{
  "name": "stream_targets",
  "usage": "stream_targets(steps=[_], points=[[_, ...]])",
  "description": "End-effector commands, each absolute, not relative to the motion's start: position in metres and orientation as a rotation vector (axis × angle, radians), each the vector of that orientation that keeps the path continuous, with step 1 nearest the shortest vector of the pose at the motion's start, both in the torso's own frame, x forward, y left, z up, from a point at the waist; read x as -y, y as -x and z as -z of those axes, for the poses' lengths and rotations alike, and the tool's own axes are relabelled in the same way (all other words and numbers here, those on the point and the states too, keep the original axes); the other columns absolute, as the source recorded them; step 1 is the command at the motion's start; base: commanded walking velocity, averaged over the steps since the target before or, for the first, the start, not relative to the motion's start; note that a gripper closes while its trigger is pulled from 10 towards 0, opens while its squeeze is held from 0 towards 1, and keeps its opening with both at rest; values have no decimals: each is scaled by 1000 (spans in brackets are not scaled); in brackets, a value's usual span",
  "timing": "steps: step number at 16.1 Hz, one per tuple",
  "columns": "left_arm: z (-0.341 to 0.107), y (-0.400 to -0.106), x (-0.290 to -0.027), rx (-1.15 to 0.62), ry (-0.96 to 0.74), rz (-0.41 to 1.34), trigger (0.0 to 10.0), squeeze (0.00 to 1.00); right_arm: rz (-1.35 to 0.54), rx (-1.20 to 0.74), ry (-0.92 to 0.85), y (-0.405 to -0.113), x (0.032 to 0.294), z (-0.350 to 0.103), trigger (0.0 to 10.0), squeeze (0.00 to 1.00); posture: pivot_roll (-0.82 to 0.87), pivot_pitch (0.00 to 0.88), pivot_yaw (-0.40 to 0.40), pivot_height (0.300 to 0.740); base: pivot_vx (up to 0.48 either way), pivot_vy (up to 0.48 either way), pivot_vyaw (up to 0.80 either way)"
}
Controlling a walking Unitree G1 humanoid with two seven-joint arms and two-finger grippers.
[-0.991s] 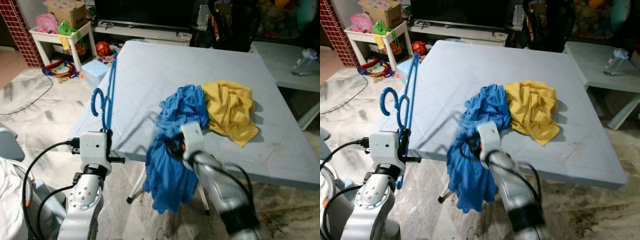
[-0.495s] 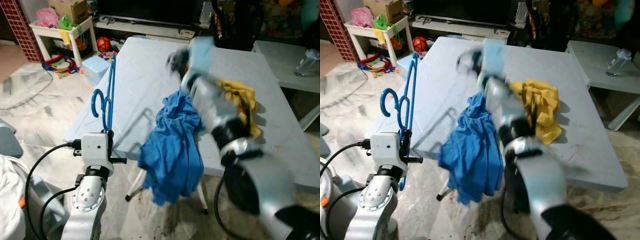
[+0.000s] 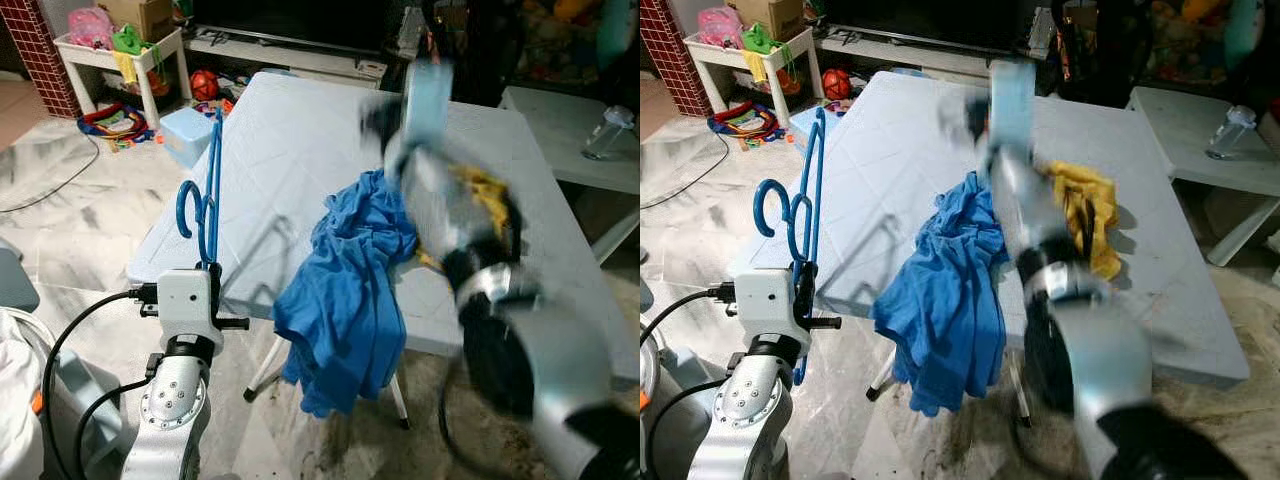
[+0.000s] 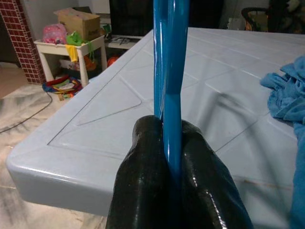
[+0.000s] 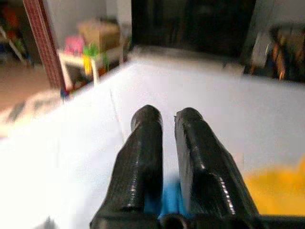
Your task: Hang hanger
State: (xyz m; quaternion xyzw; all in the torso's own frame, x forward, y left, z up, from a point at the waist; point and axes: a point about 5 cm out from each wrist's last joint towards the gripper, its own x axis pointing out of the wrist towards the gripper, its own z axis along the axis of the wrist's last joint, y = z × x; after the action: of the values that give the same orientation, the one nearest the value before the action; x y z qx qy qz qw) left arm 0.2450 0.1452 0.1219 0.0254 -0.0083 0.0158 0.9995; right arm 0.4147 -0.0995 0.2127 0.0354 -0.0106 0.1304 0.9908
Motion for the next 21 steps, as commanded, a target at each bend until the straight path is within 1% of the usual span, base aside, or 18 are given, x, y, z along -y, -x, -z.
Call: stream_targets(steps=[1, 3, 4, 5, 6, 10, 11, 12, 13, 14, 15, 17, 19, 20, 21], points=[[-123, -245, -141, 25, -47, -18, 10000, 0, -262, 60, -58, -416, 107, -220, 10000, 1000, 123, 35, -115, 740, 0, 0, 0], [-126, -248, -142, 50, -79, 28, 10000, 0, -284, 81, -50, -404, 127, -201, 10000, 1000, 128, 24, -109, 740, 0, 0, 0], [-128, -249, -142, 57, -86, 36, 10000, 0, -287, 91, -47, -401, 131, -198, 10000, 1000, 131, 22, -108, 740, 0, 0, 0], [-131, -250, -148, 69, -105, 48, 10000, 0, -300, 110, -36, -391, 141, -193, 10000, 1000, 129, 15, -99, 740, 0, 0, 0], [-133, -248, -151, 74, -122, 57, 10000, 0, -316, 109, -27, -384, 144, -189, 10000, 1000, 126, 11, -94, 740, 0, 0, 0], [-128, -232, -160, 49, -150, 61, 10000, 0, -431, 95, -16, -338, 149, -177, 10000, 1000, 116, 1, -76, 740, 0, 0, 0], [-127, -229, -163, 41, -148, 39, 10000, 0, -469, 62, -31, -325, 149, -169, 10000, 1000, 118, 0, -78, 740, 0, 0, 0], [-126, -226, -167, 30, -138, 11, 10000, 0, -522, 37, 1, -308, 148, -163, 10000, 1000, 119, 0, -80, 740, 0, 0, 0], [-125, -224, -169, 27, -139, -5, 10000, 0, -579, -30, -9, -296, 146, -155, 10000, 1000, 119, 0, -80, 740, 0, 0, 0], [-123, -221, -172, 21, -148, -13, 10000, 0, -681, -64, 43, -282, 145, -146, 10000, 1000, 116, 0, -83, 740, 0, 0, 0], [-121, -218, -176, 11, -151, -31, 10000, 0, -719, -101, 44, -272, 147, -138, 10000, 1000, 112, 0, -79, 740, 0, 0, 0], [-120, -218, -179, 3, -152, -40, 10000, 0, -674, -150, 1, -267, 152, -129, 10000, 1000, 114, 4, -76, 740, 0, 0, 0], [-122, -220, -178, 5, -151, -35, 10000, 0, -666, -188, 4, -264, 146, -122, 10000, 1000, 112, 7, -74, 740, 0, 0, 0], [-122, -221, -177, 6, -150, -34, 10000, 0, -639, -220, 16, -264, 144, -117, 10000, 1000, 112, 7, -75, 740, 0, 0, 0], [-121, -220, -174, -7, -119, -25, 10000, 0, -574, -261, 17, -266, 143, -109, 10000, 1000, 114, 9, -76, 740, 0, 0, 0]])
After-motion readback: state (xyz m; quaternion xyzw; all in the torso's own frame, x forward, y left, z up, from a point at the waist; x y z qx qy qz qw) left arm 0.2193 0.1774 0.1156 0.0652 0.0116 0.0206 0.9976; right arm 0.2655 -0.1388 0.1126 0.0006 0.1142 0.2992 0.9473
